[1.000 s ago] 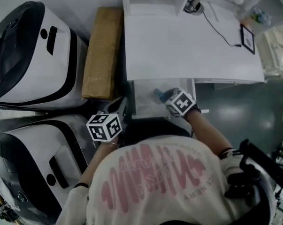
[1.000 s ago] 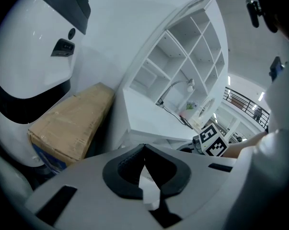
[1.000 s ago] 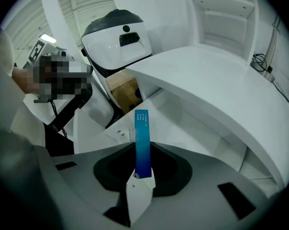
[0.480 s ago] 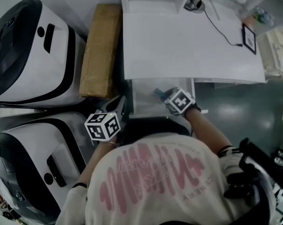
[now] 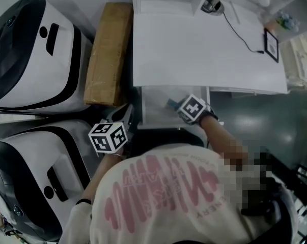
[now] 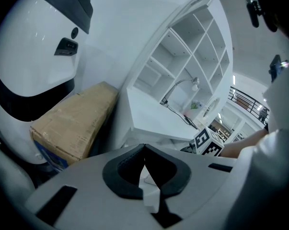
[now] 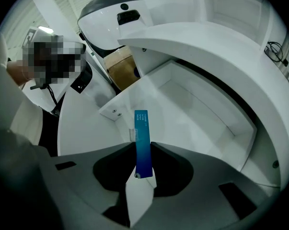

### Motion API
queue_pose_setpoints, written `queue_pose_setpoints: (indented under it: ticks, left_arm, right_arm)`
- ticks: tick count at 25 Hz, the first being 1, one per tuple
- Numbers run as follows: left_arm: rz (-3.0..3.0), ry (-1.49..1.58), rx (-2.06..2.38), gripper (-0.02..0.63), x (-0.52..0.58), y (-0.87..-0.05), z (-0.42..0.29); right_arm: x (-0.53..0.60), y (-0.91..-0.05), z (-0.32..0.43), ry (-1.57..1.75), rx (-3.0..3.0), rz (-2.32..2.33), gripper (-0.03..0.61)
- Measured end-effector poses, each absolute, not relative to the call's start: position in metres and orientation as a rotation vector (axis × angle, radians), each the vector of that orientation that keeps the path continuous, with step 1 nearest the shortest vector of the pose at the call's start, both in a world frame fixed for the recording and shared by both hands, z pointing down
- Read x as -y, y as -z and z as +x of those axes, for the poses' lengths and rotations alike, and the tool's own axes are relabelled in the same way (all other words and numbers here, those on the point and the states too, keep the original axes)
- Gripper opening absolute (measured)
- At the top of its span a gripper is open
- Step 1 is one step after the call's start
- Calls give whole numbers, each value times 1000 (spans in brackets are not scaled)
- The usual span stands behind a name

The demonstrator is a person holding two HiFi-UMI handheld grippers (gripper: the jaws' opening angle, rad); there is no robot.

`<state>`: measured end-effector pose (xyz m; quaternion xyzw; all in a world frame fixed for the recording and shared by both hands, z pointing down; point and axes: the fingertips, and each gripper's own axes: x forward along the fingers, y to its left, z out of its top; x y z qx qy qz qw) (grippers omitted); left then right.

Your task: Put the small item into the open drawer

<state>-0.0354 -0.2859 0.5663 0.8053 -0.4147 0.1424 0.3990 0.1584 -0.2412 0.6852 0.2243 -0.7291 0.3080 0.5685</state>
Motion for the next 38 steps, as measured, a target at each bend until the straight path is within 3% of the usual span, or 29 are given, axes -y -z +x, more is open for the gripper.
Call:
queue_pose_setpoints:
  ticks: [15, 38]
  left_arm:
    - [2019, -373, 1071, 31, 286, -567, -35]
    - [1959, -416, 1123, 31, 272, -582, -43]
  right_arm:
    - [251, -697, 178, -469, 1625, 436, 149]
    - [277, -721, 190, -462, 1685, 487, 247]
